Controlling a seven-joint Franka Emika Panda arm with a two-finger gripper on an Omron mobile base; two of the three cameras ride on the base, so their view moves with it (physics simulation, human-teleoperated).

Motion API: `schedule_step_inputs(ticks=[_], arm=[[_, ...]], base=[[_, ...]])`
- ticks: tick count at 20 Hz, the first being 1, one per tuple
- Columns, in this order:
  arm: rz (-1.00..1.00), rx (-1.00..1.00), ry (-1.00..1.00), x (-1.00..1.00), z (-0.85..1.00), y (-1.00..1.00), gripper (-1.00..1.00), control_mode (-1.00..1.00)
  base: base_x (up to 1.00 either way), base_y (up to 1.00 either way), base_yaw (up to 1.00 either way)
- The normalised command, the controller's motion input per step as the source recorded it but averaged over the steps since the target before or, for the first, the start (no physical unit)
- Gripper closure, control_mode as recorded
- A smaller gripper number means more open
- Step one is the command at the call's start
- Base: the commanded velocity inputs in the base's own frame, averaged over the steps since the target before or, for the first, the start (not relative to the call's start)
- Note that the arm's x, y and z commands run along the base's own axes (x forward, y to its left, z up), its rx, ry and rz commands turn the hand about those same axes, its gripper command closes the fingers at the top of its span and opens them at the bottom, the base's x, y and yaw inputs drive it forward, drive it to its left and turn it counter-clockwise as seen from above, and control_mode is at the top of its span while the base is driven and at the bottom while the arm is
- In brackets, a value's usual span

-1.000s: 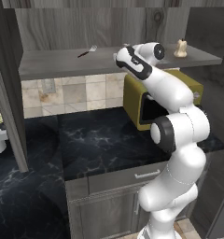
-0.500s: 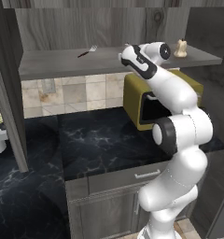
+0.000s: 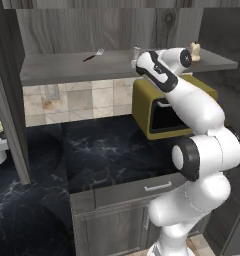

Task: Pick the candle and candle from the dining table and place them in the open cabinet. Close the cabinet after placing the objects.

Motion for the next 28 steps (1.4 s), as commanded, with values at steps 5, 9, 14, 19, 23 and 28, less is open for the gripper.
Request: schedule_step_inputs(ticks=[5, 9, 14, 19, 23, 28], arm=[[-0.06, 0.00, -0.01, -0.96, 0.17, 0.00, -1.00, -1.00], [-0.14, 0.00, 0.00, -0.99, 0.17, 0.00, -1.00, -1.00], [-0.17, 0.00, 0.00, -1.00, 0.01, -0.04, -1.00, -1.00], [-0.16, 0.00, -0.01, -0.94, 0.00, -0.03, -1.00, -1.00], [-0.06, -0.03, -0.13, -0.69, 0.00, 0.00, -1.00, -1.00], [0.00, -0.05, -0.15, -0.38, 0.01, 0.00, -1.00, -1.00]], base=[[0.00, 0.00, 0.00], [0.00, 0.00, 0.00], [0.00, 0.00, 0.00], [0.00, 0.00, 0.00], [0.00, 0.00, 0.00], [0.00, 0.00, 0.00]])
